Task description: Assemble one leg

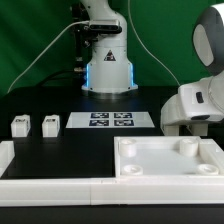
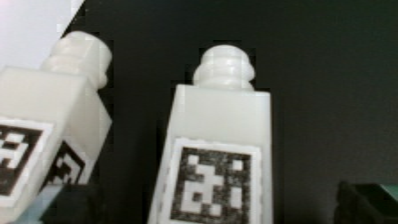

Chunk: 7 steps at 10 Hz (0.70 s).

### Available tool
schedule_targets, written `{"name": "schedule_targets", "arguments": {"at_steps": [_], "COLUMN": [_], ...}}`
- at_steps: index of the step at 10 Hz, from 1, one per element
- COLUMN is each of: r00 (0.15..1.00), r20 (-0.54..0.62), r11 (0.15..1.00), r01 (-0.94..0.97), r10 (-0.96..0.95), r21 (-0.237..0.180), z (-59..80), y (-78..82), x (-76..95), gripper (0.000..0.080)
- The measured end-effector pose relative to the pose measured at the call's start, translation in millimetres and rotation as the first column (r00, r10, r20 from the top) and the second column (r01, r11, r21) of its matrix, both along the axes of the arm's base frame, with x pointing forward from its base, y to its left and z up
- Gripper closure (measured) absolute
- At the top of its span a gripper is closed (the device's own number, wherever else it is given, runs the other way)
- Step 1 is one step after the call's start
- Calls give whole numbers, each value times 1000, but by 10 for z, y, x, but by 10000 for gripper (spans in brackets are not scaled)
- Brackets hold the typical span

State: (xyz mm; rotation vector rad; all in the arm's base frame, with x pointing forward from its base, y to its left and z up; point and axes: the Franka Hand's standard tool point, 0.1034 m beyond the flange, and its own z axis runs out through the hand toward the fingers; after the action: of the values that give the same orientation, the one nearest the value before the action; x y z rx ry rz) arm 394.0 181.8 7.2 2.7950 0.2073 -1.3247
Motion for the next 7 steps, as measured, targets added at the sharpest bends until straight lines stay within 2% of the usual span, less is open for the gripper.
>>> {"name": "schedule_targets", "arguments": {"at_steps": [1, 2, 4, 7], "r00": [1000, 1000, 1000, 1000], "r20": [4, 4, 2, 3], "r11": [1000, 1000, 1000, 1000], "r01": [1, 0, 0, 1], "r10": [-1, 0, 0, -1], "r21": [1, 1, 1, 1], "z": [-8, -11, -16, -15], "y": [2, 4, 2, 2], "x": [3, 1, -3, 3], "gripper": [151, 252, 514, 509]}}
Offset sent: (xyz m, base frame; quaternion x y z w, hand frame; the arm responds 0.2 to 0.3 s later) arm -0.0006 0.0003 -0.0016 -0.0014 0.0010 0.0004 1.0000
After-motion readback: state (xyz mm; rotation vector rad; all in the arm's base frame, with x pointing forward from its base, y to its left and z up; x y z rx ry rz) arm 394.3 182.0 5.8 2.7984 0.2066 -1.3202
